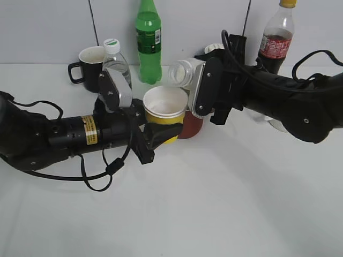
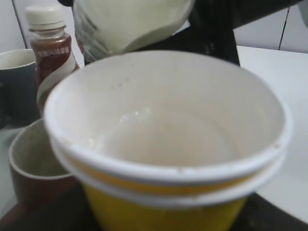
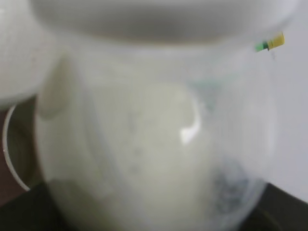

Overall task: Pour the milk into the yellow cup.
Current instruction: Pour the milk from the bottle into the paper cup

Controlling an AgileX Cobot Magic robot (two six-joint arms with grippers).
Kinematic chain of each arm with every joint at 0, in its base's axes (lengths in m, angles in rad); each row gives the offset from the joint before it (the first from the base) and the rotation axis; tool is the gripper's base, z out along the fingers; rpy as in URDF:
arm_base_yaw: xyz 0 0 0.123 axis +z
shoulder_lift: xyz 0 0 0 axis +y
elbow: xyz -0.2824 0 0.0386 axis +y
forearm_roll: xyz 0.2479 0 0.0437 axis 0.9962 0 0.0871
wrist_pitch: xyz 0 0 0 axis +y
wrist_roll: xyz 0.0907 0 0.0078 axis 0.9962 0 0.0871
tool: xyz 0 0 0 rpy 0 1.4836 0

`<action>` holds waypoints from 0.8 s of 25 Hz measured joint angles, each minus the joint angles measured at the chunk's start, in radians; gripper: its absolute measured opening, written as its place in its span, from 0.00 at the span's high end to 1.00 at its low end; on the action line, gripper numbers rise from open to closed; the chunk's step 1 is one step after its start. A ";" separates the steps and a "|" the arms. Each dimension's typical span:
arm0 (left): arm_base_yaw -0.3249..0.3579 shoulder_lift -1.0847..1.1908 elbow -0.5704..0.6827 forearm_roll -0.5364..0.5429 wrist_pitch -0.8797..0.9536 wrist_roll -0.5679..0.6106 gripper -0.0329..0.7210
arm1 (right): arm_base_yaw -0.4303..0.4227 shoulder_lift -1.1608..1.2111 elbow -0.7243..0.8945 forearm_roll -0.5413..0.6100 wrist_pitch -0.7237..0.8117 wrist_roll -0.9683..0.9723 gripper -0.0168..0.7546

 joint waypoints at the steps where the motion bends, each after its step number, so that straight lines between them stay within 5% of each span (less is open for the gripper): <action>1: 0.000 0.000 0.000 0.000 0.001 0.000 0.43 | 0.000 0.000 0.000 0.000 0.000 -0.016 0.41; 20: -0.021 0.000 0.000 0.012 0.009 -0.001 0.43 | 0.000 0.000 0.000 -0.002 -0.027 -0.248 0.41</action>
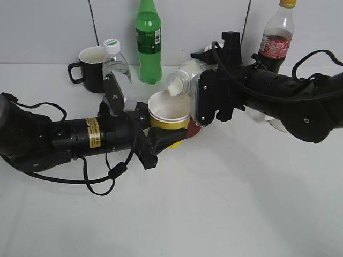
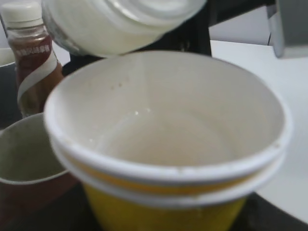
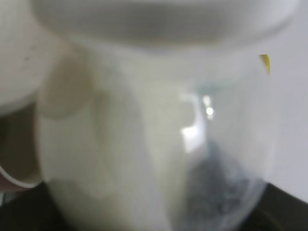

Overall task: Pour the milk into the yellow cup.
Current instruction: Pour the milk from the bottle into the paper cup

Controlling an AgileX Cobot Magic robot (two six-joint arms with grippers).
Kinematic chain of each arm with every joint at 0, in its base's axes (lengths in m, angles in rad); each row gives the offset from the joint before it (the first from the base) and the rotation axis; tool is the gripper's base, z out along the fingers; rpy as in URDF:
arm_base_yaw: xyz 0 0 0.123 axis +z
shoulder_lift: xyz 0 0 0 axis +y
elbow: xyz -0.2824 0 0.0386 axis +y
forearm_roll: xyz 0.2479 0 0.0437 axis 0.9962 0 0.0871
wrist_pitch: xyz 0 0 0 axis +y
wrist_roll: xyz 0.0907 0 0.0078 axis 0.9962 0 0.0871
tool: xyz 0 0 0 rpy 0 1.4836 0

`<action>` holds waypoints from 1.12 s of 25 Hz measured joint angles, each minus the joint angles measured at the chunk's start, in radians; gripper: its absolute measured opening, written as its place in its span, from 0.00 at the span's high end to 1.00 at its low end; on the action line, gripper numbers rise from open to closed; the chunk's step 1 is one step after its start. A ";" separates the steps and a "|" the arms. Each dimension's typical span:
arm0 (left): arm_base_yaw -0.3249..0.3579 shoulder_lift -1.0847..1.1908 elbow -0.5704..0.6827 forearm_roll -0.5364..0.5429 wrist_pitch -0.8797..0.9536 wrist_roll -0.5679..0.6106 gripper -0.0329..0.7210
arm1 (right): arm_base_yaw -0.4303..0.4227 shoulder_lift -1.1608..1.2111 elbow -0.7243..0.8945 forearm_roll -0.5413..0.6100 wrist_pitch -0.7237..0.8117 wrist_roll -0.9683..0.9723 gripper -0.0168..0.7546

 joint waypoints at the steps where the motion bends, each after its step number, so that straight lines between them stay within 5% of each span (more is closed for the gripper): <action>1: 0.000 0.000 0.000 0.001 0.000 -0.001 0.43 | 0.000 0.000 0.000 0.000 -0.002 -0.011 0.41; 28: 0.000 0.000 0.000 0.048 0.043 -0.001 0.43 | 0.000 0.000 0.000 0.008 -0.024 -0.085 0.41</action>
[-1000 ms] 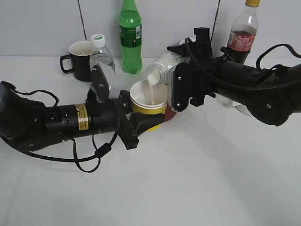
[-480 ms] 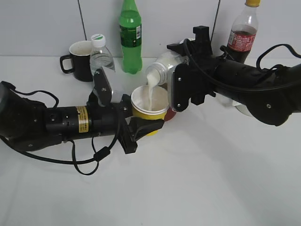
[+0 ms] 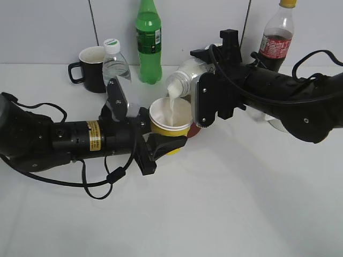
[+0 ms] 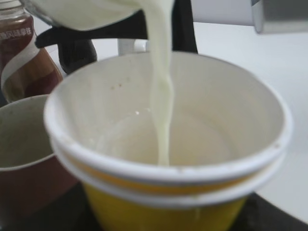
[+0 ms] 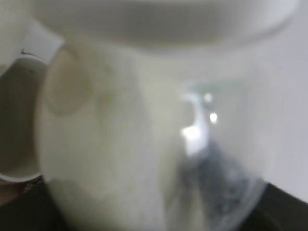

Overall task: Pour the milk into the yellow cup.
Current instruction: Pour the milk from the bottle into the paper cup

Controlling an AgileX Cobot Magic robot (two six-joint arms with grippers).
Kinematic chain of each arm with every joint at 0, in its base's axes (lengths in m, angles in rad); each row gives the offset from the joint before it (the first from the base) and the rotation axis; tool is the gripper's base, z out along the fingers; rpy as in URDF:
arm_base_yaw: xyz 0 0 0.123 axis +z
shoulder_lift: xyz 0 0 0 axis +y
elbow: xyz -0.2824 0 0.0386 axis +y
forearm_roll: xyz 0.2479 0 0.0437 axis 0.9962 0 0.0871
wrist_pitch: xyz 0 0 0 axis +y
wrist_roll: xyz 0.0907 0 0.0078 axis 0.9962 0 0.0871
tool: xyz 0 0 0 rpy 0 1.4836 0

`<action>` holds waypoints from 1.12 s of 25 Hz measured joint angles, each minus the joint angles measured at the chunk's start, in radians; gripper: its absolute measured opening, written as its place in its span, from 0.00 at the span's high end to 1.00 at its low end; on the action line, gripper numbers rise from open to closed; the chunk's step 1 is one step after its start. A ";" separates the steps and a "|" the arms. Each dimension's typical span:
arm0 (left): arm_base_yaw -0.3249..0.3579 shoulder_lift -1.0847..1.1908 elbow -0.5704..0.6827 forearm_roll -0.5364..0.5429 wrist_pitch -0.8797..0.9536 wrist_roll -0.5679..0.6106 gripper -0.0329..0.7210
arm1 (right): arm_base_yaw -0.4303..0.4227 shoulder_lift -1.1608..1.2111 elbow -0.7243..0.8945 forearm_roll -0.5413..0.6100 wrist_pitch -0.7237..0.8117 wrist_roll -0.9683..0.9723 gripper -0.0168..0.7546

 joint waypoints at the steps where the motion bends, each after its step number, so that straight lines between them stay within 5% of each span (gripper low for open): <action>1: 0.000 0.000 0.000 0.000 0.000 0.000 0.43 | 0.000 0.000 0.000 0.000 0.000 0.000 0.41; 19: 0.000 0.000 0.000 -0.009 -0.026 0.000 0.43 | 0.000 0.000 0.000 0.016 -0.001 -0.002 0.41; 28: 0.000 0.000 0.000 -0.029 -0.093 0.000 0.43 | 0.000 0.000 0.000 0.020 -0.002 0.226 0.41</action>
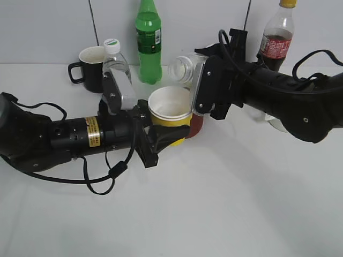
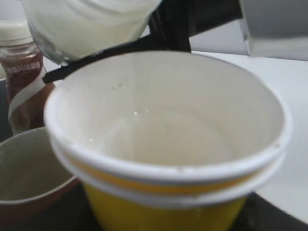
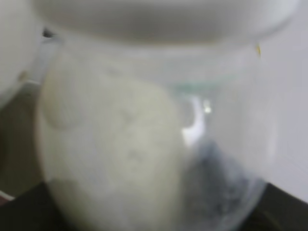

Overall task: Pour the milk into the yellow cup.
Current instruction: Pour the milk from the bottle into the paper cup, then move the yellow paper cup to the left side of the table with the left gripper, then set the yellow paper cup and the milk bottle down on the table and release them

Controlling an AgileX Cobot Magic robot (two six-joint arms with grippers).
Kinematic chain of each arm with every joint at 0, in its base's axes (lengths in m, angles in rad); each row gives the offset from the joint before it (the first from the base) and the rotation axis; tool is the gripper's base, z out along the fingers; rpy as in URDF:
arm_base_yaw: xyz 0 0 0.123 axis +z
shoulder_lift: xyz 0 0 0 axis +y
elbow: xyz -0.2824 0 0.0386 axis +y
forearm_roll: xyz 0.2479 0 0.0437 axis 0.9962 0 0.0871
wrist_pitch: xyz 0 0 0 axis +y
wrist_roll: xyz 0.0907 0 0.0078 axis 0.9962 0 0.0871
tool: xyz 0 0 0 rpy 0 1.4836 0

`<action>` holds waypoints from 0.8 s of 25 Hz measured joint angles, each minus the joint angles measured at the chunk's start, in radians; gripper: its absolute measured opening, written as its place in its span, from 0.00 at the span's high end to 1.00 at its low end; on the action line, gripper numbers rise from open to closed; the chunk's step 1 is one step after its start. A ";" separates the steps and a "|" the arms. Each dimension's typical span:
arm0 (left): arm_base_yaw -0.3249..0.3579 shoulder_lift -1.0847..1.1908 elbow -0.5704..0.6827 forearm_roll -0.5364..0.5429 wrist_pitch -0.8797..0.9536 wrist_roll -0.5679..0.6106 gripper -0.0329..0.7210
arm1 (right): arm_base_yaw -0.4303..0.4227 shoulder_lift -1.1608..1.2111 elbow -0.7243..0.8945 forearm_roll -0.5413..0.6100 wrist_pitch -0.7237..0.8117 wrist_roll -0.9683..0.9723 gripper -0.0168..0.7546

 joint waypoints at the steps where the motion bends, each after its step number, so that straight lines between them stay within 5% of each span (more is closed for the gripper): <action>1: 0.000 0.000 0.000 -0.009 -0.003 0.000 0.43 | 0.000 0.000 0.000 0.002 0.000 0.034 0.41; 10: 0.055 0.000 0.000 -0.026 -0.004 0.000 0.43 | -0.008 0.000 0.005 0.149 -0.037 0.513 0.41; 14: 0.109 0.000 0.018 -0.026 -0.006 0.000 0.43 | -0.046 0.000 0.040 0.154 -0.080 0.833 0.41; 20: 0.210 -0.001 0.075 -0.025 -0.023 0.000 0.43 | -0.138 -0.001 0.157 0.131 -0.164 1.053 0.41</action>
